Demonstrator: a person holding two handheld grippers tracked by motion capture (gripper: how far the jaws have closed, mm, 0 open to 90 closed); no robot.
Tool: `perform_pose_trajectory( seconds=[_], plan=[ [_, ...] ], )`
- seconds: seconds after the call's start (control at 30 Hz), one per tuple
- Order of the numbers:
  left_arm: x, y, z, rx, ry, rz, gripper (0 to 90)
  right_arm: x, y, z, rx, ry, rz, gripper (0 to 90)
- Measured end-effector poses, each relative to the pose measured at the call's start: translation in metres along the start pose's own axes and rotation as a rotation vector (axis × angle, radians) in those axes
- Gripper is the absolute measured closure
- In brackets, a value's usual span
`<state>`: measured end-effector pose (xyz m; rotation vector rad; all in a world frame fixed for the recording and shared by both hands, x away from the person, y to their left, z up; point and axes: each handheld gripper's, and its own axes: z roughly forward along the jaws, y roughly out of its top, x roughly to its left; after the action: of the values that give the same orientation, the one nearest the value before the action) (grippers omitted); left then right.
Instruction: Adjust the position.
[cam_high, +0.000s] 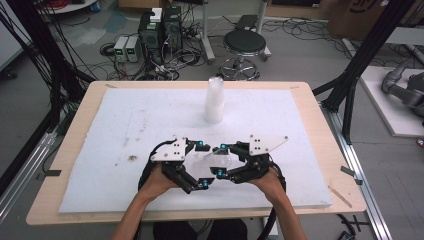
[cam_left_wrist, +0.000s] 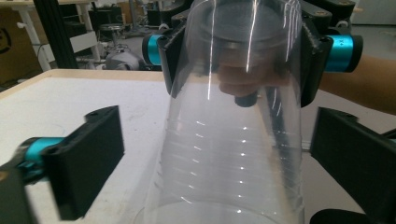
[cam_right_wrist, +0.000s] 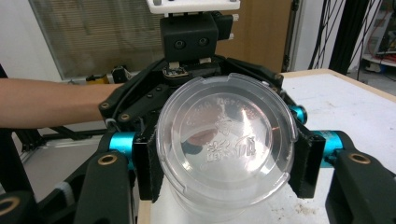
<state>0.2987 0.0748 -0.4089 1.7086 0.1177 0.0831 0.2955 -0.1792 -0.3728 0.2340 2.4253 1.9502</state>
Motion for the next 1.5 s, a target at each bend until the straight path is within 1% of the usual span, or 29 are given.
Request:
perform_pose_trajectory(
  seconds=[0.03, 0.07, 0.17, 0.27, 0.33, 0.47, 0.57, 0.73, 0.77, 0.8, 0.83, 0.87, 0.9, 1.0, 1.03, 1.1, 1.17, 1.2, 1.23, 1.27, 1.3, 1.33, 1.4, 1.43, 1.5],
  plan=[
    [0.000, 0.000, 0.000, 0.000, 0.000, 0.007, 11.0, 0.000, 0.000, 0.000, -0.003, 0.003, 0.003, 41.5],
    [-0.001, -0.001, 0.000, 0.000, -0.004, 0.005, 12.5, 0.000, 0.000, 0.000, -0.004, 0.001, 0.001, 41.5],
    [-0.001, -0.003, -0.001, 0.010, -0.009, -0.010, 13.6, 0.000, 0.000, 0.000, -0.010, 0.006, 0.001, 41.5],
    [0.000, -0.005, -0.002, 0.010, -0.007, -0.012, 16.0, 0.000, 0.000, 0.000, -0.013, 0.012, 0.002, 41.5],
    [-0.001, -0.006, -0.003, 0.006, 0.003, -0.004, 21.1, 0.000, 0.000, 0.000, -0.013, 0.014, 0.005, 41.5],
    [-0.002, -0.007, -0.004, 0.003, -0.005, 0.005, 29.1, -0.001, 0.000, 0.001, -0.018, 0.016, 0.008, 41.6],
    [-0.002, -0.007, -0.004, 0.006, -0.009, 0.002, 31.6, -0.001, -0.001, 0.000, -0.018, 0.016, 0.010, 41.7],
    [-0.001, -0.007, -0.005, 0.012, -0.001, 0.007, 34.9, -0.003, -0.002, 0.000, -0.018, 0.017, 0.008, 41.4],
    [-0.001, -0.007, -0.004, 0.015, -0.002, 0.006, 35.0, -0.002, -0.002, 0.000, -0.015, 0.016, 0.008, 40.4],
    [-0.001, -0.007, -0.004, 0.016, 0.001, 0.005, 35.1, -0.002, -0.003, 0.000, -0.011, 0.013, 0.009, 33.3],
    [-0.001, -0.007, -0.005, 0.018, 0.003, 0.004, 35.3, -0.002, -0.003, 0.001, -0.007, -0.005, 0.015, 22.0],
    [-0.001, -0.007, -0.005, 0.017, 0.006, 0.003, 35.4, -0.003, -0.002, 0.002, 0.002, -0.019, 0.036, 17.5],
    [-0.001, -0.007, -0.005, 0.017, 0.009, 0.003, 35.6, -0.004, -0.002, 0.002, 0.008, -0.019, 0.044, 17.5],
    [0.000, -0.008, -0.007, 0.019, 0.014, 0.005, 35.7, -0.003, -0.002, 0.001, 0.003, -0.017, 0.045, 17.0],
    [0.000, -0.008, -0.008, 0.020, 0.018, 0.002, 35.7, -0.003, -0.002, 0.001, 0.011, -0.017, 0.049, 15.2],
    [0.000, -0.008, -0.009, 0.026, 0.019, 0.001, 35.7, -0.003, -0.002, 0.000, 0.021, -0.022, 0.045, 14.9],
    [-0.001, -0.006, -0.012, 0.052, 0.024, -0.005, 35.7, -0.003, -0.002, -0.001, 0.040, -0.027, 0.037, 14.8],
    [-0.001, -0.005, -0.013, 0.082, 0.020, -0.008, 35.7, -0.003, -0.001, -0.001, 0.058, -0.028, 0.034, 14.9],
    [-0.001, -0.002, -0.014, 0.123, 0.014, -0.007, 35.7, -0.003, -0.001, -0.002, 0.082, -0.034, 0.025, 14.9],
    [0.000, 0.001, -0.016, 0.168, 0.015, 0.002, 35.7, -0.002, 0.000, -0.002, 0.113, -0.035, 0.023, 14.9],
    [0.000, 0.005, -0.017, 0.206, 0.012, 0.002, 35.7, -0.002, 0.001, -0.002, 0.140, -0.034, 0.010, 14.9],
    [0.001, 0.008, -0.019, 0.238, 0.008, -0.003, 35.7, -0.002, 0.002, -0.003, 0.170, -0.024, 0.000, 14.9],
    [0.003, 0.016, -0.022, 0.309, 0.004, -0.007, 35.7, -0.003, 0.005, -0.003, 0.240, -0.028, -0.019, 14.9],
    [0.003, 0.019, -0.023, 0.343, 0.004, -0.009, 35.7, -0.004, 0.007, -0.004, 0.276, -0.031, -0.021, 14.9],
    [0.005, 0.026, -0.024, 0.408, -0.003, -0.022, 35.6, -0.006, 0.011, -0.003, 0.359, -0.038, -0.046, 14.9]
  ],
)
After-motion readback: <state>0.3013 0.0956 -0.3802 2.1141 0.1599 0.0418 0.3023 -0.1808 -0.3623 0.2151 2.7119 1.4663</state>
